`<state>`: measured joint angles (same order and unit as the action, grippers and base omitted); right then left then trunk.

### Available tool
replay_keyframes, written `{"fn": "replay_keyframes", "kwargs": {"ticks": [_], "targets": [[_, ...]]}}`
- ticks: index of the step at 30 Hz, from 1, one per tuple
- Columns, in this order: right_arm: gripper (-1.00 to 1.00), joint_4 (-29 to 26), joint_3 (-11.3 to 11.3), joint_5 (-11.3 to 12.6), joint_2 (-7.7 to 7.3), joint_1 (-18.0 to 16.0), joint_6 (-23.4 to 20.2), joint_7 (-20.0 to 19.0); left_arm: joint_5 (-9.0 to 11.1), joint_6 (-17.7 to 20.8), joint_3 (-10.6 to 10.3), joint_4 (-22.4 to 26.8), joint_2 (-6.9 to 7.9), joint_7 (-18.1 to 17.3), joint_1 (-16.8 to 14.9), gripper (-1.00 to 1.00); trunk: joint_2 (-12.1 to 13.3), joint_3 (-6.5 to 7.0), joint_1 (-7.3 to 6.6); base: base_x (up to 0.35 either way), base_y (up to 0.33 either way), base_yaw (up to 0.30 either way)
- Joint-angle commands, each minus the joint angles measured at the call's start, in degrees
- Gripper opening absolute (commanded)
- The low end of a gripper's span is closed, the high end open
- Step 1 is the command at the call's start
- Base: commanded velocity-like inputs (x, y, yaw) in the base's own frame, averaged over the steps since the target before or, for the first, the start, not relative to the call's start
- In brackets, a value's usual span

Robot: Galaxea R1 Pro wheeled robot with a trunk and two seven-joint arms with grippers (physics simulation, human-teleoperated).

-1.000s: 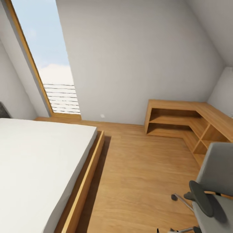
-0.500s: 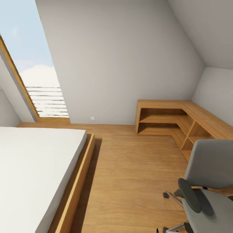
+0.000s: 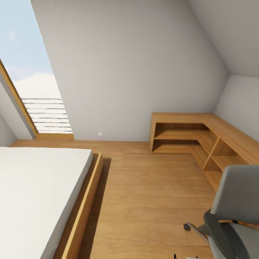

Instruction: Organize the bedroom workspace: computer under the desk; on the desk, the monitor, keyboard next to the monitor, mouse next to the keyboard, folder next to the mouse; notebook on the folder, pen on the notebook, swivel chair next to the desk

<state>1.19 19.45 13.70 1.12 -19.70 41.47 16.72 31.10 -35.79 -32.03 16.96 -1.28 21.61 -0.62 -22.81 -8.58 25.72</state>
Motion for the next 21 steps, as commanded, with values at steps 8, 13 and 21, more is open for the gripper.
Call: {"fn": "replay_keyframes", "kwargs": {"ticks": [8, 13, 21], "targets": [[1.0, 0.14, 0.5, 0.36, 0.1, -0.07, 0.2, 0.24, 0.2, -0.11, -0.49, 0.0, 0.05, 0.39, -0.06, 1.0, -0.11, -0.11, 0.06, 0.321, 0.128, -0.001], [1.0, 0.13, 0.5, 0.32, 0.04, -0.07, 0.19, 0.19, 0.25, -0.08, -0.49, 0.0, 0.05, 0.31, -0.06, 1.0, -0.11, -0.11, 0.06, 0.318, 0.181, 0.0], [1.0, 0.14, 0.5, 0.13, -0.12, -0.07, 0.19, 0.16, 0.22, -0.07, -0.52, 0.0, 0.05, 0.2, -0.05, 1.0, -0.11, -0.11, 0.06, 0.297, 0.217, -0.066]]}}
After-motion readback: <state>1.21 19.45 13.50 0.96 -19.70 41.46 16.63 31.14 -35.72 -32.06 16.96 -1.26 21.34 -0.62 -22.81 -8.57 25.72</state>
